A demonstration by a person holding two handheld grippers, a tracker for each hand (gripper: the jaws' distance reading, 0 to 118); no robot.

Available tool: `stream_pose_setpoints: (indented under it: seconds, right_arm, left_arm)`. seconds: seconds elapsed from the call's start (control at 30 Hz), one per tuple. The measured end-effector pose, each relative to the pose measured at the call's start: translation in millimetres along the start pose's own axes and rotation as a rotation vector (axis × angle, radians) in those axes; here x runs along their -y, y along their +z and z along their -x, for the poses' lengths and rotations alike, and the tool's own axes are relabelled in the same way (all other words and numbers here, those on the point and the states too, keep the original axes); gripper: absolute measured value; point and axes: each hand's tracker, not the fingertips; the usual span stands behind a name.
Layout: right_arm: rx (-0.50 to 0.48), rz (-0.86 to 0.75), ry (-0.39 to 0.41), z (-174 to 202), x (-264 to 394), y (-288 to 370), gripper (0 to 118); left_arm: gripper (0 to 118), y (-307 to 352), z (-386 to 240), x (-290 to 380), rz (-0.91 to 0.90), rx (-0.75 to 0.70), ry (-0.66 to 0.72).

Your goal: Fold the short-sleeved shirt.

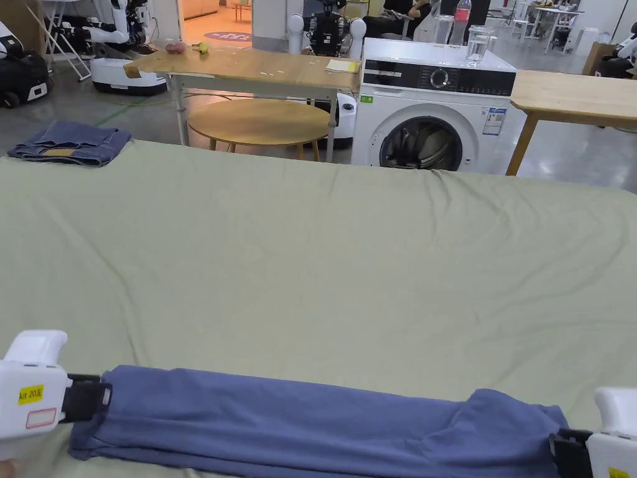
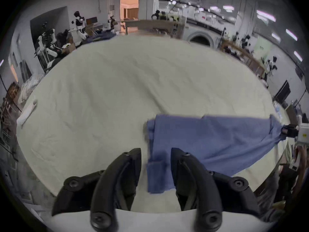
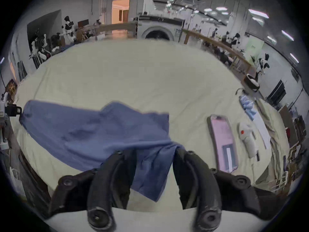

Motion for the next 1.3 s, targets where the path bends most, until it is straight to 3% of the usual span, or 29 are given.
stream_pose_setpoints:
  seconds: [0.2,0.33,0.4,0.5,0.53,0.57,0.63,0.77,0.93,1.03,1.3]
  right_arm:
    - [0.036,-0.22,-0.02,33.4,-28.6,21.1,47]
    - [0.047,-0.358,-0.05,55.8,-38.4,31.7,47]
    - [0.013,-0.445,-0.08,65.2,-40.4,36.2,46]
    - [-0.006,-0.562,-0.096,81.3,-43.6,39.1,30]
    - [0.001,-0.598,-0.098,87.3,-44.8,39.2,11]
    - [0.008,-0.626,-0.104,93.8,-46.9,39.3,1]
    - [-0.013,-0.686,-0.127,102.0,-48.2,39.0,0]
    - [-0.016,-0.718,-0.13,119.2,-53.4,37.3,0]
    - [-0.033,-0.741,-0.117,135.5,-54.1,34.7,0]
    - [-0.05,-0.742,-0.089,144.1,-56.0,32.6,0]
    - [-0.122,-0.699,-0.005,160.9,-60.6,22.6,0]
  left_arm:
    - [37,20.1,-44.1,-17.8,-0.238,0.027,-0.08]
    - [37,27.8,-68.5,-22.9,-0.354,0.059,-0.061]
    - [37,31.4,-79.3,-23.3,-0.414,0.068,-0.063]
    - [37,35.9,-96.9,-23.0,-0.497,0.03,-0.099]
    - [33,37.4,-102.3,-21.8,-0.528,0.008,-0.109]
    - [24,38.9,-107.7,-20.4,-0.558,-0.012,-0.125]
    - [0,36.3,-110.5,-22.7,-0.602,-0.071,-0.151]
    - [0,41.3,-114.3,-20.8,-0.65,-0.073,-0.162]
    - [0,42.6,-102.7,-26.5,-0.591,-0.081,-0.176]
    - [0,41.7,-79.6,-33.7,-0.454,-0.031,-0.173]
    - [0,14.4,36.4,-33.0,-0.053,0.264,0.08]
